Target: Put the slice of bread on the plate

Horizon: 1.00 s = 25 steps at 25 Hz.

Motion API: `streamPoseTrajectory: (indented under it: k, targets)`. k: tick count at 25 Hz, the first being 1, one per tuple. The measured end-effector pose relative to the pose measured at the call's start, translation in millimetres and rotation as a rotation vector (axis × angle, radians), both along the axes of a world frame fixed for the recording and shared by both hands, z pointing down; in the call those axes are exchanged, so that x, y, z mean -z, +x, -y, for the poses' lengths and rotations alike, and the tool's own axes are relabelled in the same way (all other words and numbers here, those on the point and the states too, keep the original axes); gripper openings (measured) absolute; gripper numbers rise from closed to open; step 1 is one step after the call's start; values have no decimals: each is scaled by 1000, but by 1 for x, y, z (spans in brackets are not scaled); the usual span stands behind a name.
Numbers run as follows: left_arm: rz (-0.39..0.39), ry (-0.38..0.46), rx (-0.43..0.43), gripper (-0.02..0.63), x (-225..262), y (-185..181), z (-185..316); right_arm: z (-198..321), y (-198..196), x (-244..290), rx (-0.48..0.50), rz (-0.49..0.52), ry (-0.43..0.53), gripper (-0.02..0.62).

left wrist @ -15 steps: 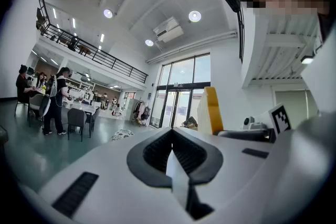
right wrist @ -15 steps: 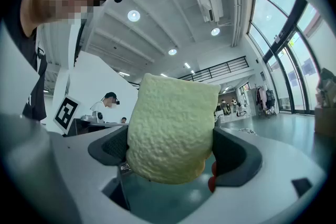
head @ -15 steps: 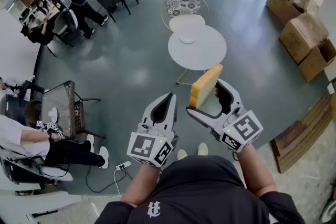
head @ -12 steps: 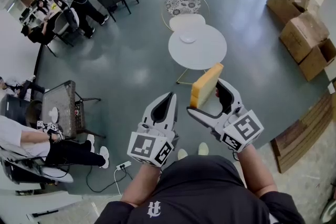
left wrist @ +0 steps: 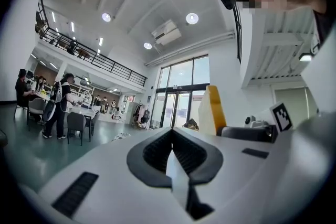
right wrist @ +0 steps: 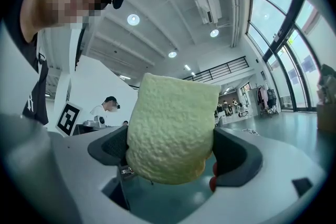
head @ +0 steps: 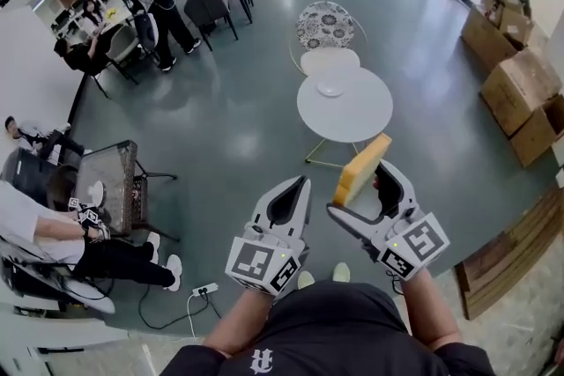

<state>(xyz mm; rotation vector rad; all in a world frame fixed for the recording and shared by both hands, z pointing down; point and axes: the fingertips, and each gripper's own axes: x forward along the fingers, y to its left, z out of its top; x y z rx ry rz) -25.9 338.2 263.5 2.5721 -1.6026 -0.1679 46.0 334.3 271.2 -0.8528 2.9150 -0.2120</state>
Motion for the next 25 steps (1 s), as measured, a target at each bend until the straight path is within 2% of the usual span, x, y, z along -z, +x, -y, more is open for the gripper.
streamPoseTrajectory:
  k: [7, 25]
  targets:
    - [0, 8, 19, 8, -6, 10, -2, 0, 16, -7, 2, 29, -36, 503]
    - [20, 30, 59, 8, -1, 39, 11, 11, 43, -8, 46, 56, -57, 503]
